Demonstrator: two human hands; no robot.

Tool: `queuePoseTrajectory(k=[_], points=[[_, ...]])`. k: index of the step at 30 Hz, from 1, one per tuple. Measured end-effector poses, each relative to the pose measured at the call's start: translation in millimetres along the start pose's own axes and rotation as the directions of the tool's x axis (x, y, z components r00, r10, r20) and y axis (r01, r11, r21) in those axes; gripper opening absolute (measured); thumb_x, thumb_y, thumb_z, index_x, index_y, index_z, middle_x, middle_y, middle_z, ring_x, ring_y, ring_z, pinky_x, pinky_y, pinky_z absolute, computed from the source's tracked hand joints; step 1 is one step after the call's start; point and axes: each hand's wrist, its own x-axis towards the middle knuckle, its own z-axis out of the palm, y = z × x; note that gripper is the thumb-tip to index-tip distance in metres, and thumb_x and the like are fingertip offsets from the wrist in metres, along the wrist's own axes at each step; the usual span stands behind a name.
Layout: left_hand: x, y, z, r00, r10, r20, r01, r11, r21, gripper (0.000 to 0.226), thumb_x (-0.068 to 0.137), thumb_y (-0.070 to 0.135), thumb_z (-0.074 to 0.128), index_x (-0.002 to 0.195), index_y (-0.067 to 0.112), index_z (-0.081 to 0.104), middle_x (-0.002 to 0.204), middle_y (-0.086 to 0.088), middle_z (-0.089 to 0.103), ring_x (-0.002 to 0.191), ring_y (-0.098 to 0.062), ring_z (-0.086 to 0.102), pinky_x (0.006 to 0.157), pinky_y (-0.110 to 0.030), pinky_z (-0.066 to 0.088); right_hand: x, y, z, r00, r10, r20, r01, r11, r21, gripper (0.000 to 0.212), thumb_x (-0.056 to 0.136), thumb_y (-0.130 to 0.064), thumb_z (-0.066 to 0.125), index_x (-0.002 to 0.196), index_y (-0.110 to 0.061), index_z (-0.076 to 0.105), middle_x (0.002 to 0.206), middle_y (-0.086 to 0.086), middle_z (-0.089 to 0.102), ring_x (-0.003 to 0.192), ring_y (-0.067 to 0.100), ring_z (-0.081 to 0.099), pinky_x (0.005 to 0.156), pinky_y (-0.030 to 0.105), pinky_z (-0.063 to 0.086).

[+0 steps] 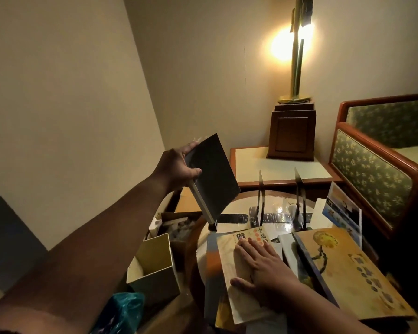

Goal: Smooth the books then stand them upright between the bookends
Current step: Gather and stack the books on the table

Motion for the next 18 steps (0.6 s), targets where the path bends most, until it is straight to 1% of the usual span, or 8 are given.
queuePoseTrajectory(k=[1,3,5,7,8,12,15,18], points=[[8.6,1.3,6.4,1.000,0.008,0.001,-0.008,1.000,0.016,0.081,0.084,0.018,0.077,0.153,0.027,0.035,0.151,-0.006,0.047,0.080,-0.016,0.073,0.062,-0.015,0.056,0.4,0.1,0.5,1.000,-0.003,-0.006,0.003,1.000,0.007,0.096,0.080,-0.091,0.012,0.153,-0.035,-0.017,0.153,-0.016,-0.029,0.146,0.015,-0.026,0.115,0.037,-0.024],[22.7,2.4,21.9,1.000,0.016,-0.002,-0.016,0.998,0.062,0.082,0.085,0.017,0.075,0.154,0.028,0.032,0.154,-0.006,0.042,0.105,-0.024,0.069,0.072,-0.008,0.052,1.7,0.3,1.7,1.000,-0.009,-0.020,0.009,1.000,0.017,0.096,0.079,-0.092,0.010,0.152,-0.037,-0.019,0.154,-0.017,-0.029,0.144,0.014,-0.029,0.102,0.029,-0.032],[33.1,-0.8,40.7,1.000,0.002,0.009,-0.003,0.996,0.087,0.083,0.085,0.015,0.074,0.154,0.029,0.030,0.153,-0.007,0.043,0.121,-0.028,0.061,0.087,-0.015,0.052,2.0,0.3,1.5,1.000,-0.006,-0.013,0.007,1.000,0.026,0.096,0.078,-0.092,0.010,0.152,-0.038,-0.020,0.154,-0.017,-0.030,0.143,0.013,-0.031,0.098,0.027,-0.034],[41.7,-8.7,60.0,0.999,-0.031,0.019,0.029,0.993,0.111,0.084,0.085,0.017,0.074,0.155,0.028,0.028,0.151,-0.009,0.045,0.120,-0.028,0.061,0.093,-0.030,0.056,3.0,0.9,1.1,1.000,0.002,0.002,-0.002,0.999,0.044,0.095,0.079,-0.092,0.011,0.151,-0.039,-0.022,0.153,-0.019,-0.031,0.142,0.012,-0.033,0.099,0.027,-0.034],[44.8,-13.6,69.4,0.999,-0.050,0.021,0.047,0.992,0.121,0.084,0.085,0.017,0.074,0.155,0.027,0.028,0.151,-0.010,0.045,0.120,-0.029,0.060,0.093,-0.033,0.057,3.2,1.0,0.3,1.000,0.001,0.015,-0.002,0.999,0.049,0.095,0.079,-0.092,0.011,0.150,-0.039,-0.022,0.153,-0.020,-0.032,0.141,0.012,-0.035,0.099,0.028,-0.034],[47.4,-35.6,106.1,0.998,-0.059,0.016,0.056,0.989,0.140,0.084,0.085,0.015,0.075,0.155,0.023,0.030,0.146,-0.011,0.051,0.115,-0.026,0.063,0.093,-0.027,0.055,6.7,2.7,-3.8,0.998,0.000,0.069,-0.003,0.999,0.032,0.096,0.080,-0.091,0.013,0.151,-0.037,-0.024,0.152,-0.019,-0.035,0.140,0.015,-0.036,0.100,0.031,-0.034],[44.6,-52.2,126.6,1.000,-0.014,0.019,0.010,0.978,0.206,0.084,0.084,0.015,0.074,0.155,0.025,0.029,0.131,-0.010,0.063,0.101,-0.022,0.067,0.088,-0.030,0.058,7.8,1.9,-8.2,0.994,-0.002,0.112,-0.002,0.999,0.034,0.094,0.083,-0.089,0.014,0.150,-0.036,-0.026,0.150,-0.019,-0.038,0.139,0.017,-0.038,0.106,0.038,-0.030],[41.4,-61.6,139.6,0.999,-0.026,0.029,0.019,0.975,0.223,0.080,0.086,0.015,0.072,0.154,0.025,0.031,0.121,-0.011,0.067,0.090,-0.019,0.068,0.081,-0.024,0.058,9.1,2.9,-8.1,0.993,-0.007,0.115,-0.002,0.997,0.082,0.095,0.083,-0.089,0.017,0.151,-0.037,-0.023,0.153,-0.019,-0.035,0.141,0.016,-0.036,0.108,0.039,-0.027]])
